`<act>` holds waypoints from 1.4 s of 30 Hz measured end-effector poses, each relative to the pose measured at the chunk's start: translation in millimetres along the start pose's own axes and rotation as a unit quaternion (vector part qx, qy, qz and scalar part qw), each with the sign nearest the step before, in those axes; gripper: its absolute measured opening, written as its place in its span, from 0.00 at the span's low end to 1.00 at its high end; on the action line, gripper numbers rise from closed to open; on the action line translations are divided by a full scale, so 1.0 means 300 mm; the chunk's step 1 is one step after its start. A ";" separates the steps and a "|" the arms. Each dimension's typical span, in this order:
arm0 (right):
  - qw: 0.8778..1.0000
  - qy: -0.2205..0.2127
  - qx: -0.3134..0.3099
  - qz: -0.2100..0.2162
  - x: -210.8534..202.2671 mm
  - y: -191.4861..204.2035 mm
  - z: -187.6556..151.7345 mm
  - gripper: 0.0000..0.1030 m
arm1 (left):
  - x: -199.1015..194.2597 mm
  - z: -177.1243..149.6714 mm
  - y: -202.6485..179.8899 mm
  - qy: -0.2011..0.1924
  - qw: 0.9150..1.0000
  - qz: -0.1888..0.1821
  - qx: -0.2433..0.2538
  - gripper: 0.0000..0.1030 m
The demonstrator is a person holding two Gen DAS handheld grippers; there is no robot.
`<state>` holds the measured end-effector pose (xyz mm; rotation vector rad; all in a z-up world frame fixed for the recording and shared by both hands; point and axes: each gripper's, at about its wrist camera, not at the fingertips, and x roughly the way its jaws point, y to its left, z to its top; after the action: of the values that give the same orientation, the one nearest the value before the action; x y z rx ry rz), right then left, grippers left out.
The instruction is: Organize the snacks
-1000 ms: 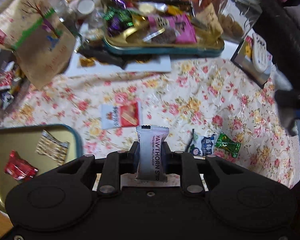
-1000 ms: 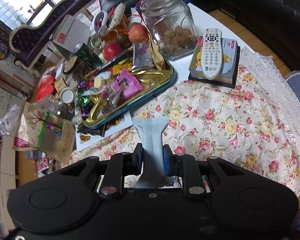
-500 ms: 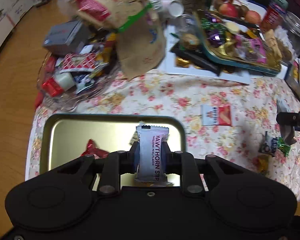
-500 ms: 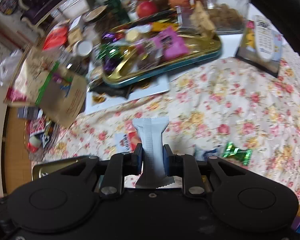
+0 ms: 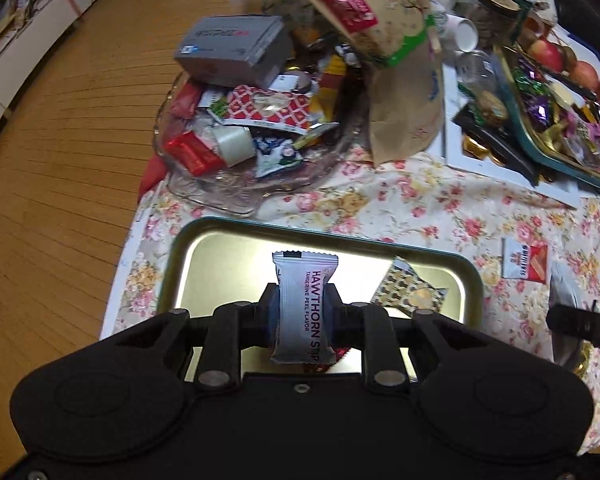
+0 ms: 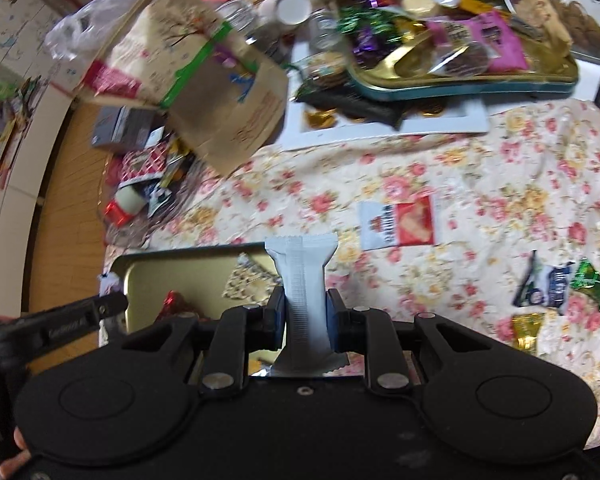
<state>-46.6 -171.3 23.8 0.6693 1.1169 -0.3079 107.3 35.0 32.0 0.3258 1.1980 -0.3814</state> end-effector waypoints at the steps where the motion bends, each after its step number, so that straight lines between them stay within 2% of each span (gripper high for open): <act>1: 1.000 0.002 -0.005 0.004 0.005 0.018 -0.005 0.22 | 0.000 0.001 0.007 -0.001 1.000 0.004 -0.002 0.29; 5: 0.999 0.013 -0.026 0.017 0.025 0.086 -0.034 0.22 | 0.006 0.003 0.021 0.006 1.000 0.008 -0.008 0.30; 7: 0.999 0.021 -0.039 0.020 0.041 0.116 -0.048 0.22 | 0.008 0.004 0.023 0.009 1.000 0.006 -0.013 0.35; 11: 0.997 0.034 -0.062 0.021 0.066 0.162 -0.078 0.22 | 0.007 0.007 0.021 0.015 1.000 -0.004 -0.020 0.35; 17: 0.995 0.052 -0.087 0.025 0.087 0.205 -0.110 0.24 | 0.004 -0.001 -0.019 0.019 1.000 -0.013 -0.001 0.35; 21: 0.992 0.066 -0.101 0.044 0.094 0.229 -0.126 0.28 | 0.006 -0.004 -0.040 0.024 1.000 -0.018 0.004 0.35; 25: 0.992 0.064 -0.098 0.043 0.089 0.231 -0.126 0.29 | 0.014 -0.005 -0.060 0.034 0.999 -0.024 0.002 0.35; 31: 0.996 0.053 -0.076 0.015 0.081 0.166 -0.097 0.29 | 0.003 -0.011 -0.121 0.042 0.998 -0.043 0.014 0.35; 42: 0.998 0.036 0.004 -0.044 0.066 -0.092 -0.008 0.29 | -0.049 -0.016 -0.293 0.045 0.994 -0.088 0.044 0.35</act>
<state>-55.0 -189.0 -3.9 0.6434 1.2158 -0.3659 58.9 -39.4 40.5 0.3180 1.3052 -0.5785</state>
